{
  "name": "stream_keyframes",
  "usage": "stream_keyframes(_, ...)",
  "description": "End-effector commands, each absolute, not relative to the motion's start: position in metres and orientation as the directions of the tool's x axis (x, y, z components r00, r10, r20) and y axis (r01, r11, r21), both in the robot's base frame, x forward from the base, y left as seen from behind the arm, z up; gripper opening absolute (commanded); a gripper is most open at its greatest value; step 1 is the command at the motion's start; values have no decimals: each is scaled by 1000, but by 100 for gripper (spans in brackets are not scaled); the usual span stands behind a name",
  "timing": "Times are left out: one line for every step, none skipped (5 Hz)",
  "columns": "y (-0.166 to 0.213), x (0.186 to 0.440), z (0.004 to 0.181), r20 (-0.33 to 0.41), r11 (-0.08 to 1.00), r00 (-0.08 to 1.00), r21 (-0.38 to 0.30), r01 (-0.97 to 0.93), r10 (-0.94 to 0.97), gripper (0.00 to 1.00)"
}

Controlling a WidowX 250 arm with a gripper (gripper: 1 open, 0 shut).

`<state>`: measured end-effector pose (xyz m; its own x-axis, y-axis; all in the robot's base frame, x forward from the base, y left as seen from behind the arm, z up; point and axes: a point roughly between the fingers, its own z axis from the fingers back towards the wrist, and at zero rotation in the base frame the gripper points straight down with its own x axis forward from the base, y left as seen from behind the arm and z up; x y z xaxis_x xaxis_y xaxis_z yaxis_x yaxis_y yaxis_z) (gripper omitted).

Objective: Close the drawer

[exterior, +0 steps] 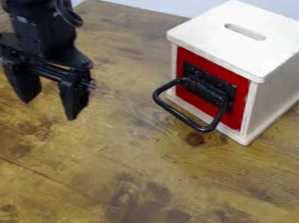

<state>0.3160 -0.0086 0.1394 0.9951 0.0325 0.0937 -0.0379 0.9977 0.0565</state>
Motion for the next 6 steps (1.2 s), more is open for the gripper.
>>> stream_keyframes(-9,325,152,155,998,988,60,-34,24,100)
stream_keyframes(0,325,153,148,997,988,60,-46,36,100)
stream_keyframes(8,324,153,139,997,989,60,-57,49,100)
stream_keyframes(19,325,152,143,995,987,57,-79,70,100)
stream_keyframes(33,334,151,148,997,988,58,-43,34,100)
stream_keyframes(41,339,154,154,998,988,65,3,-13,100)
